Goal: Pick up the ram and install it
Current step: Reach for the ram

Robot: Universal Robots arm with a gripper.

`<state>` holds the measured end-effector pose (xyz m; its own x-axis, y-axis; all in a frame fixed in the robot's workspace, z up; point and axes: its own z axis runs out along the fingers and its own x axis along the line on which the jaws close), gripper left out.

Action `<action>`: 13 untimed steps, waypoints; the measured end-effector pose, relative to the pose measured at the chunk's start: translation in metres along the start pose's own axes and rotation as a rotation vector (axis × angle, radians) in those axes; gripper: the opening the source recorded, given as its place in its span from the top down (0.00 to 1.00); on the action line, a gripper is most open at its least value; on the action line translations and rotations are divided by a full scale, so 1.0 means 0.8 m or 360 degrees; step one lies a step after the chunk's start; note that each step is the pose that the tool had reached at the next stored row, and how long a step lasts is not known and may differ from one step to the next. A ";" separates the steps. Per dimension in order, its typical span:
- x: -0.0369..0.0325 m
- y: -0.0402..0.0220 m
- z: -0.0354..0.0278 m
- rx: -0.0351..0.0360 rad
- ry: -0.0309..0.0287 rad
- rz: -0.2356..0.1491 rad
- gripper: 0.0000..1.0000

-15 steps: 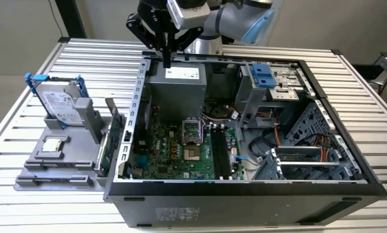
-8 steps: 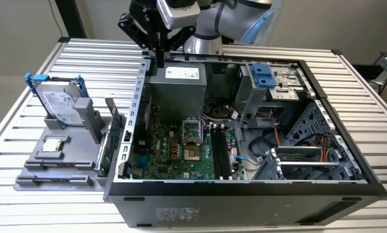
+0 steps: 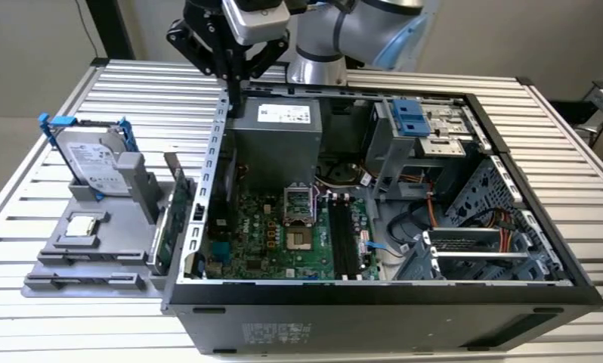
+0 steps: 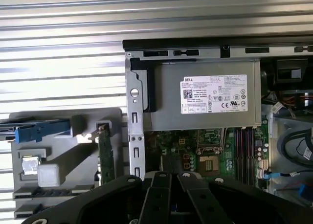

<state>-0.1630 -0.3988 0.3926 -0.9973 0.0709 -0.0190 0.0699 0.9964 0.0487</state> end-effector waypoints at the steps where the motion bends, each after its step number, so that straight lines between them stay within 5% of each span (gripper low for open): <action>1: 0.0028 -0.0002 -0.0001 0.0000 0.00000 0.0000 1.00; 13: 0.0365 -0.0026 -0.0008 0.0000 -0.00001 0.0000 1.00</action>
<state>-0.1923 -0.3988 0.3926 -0.9973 0.0709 -0.0190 0.0699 0.9964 0.0488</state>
